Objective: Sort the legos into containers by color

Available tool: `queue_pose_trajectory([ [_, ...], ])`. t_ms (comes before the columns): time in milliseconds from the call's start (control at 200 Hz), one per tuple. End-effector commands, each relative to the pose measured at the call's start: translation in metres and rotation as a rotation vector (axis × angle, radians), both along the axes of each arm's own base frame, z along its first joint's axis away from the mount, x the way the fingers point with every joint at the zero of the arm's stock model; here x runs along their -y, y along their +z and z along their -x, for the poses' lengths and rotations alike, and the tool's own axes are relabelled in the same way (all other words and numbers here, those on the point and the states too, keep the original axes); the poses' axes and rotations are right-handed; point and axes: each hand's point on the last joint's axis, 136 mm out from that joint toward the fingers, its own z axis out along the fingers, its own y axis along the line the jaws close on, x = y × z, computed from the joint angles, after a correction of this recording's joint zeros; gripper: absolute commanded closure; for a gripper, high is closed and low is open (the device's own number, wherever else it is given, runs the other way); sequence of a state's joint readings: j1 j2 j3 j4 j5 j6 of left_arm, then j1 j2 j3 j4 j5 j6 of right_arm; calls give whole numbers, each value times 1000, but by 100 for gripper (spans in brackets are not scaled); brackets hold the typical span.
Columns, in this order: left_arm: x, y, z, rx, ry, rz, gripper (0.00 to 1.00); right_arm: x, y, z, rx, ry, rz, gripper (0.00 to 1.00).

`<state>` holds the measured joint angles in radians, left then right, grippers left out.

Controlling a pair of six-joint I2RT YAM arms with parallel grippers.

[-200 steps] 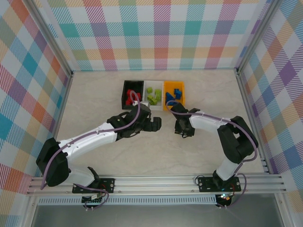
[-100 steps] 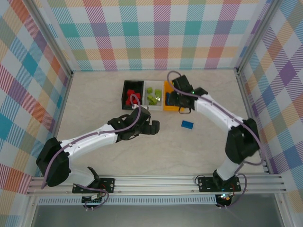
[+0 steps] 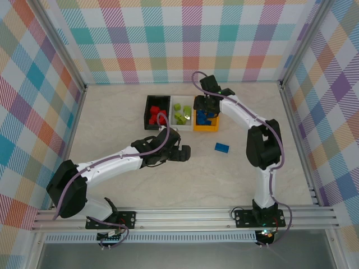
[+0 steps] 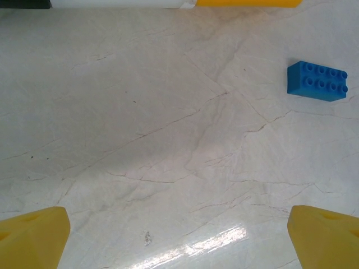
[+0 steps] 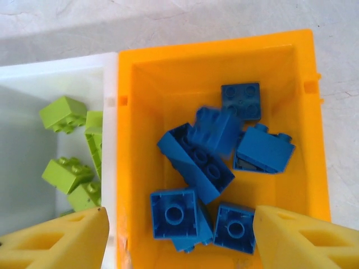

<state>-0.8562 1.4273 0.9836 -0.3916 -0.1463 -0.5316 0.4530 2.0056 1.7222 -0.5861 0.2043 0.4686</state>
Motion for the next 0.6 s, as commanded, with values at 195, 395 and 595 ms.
queue_pose_trajectory([
  [195,-6,10,10,9,-13,21,0,51,-5,115,-22,-44,-56,27],
  [395,-6,2,13,-13,-11,22,0,69,-63,142,-127,-88,-93,25],
  [595,-10,0,16,-14,-7,16,0,73,-83,127,-146,-66,-55,23],
])
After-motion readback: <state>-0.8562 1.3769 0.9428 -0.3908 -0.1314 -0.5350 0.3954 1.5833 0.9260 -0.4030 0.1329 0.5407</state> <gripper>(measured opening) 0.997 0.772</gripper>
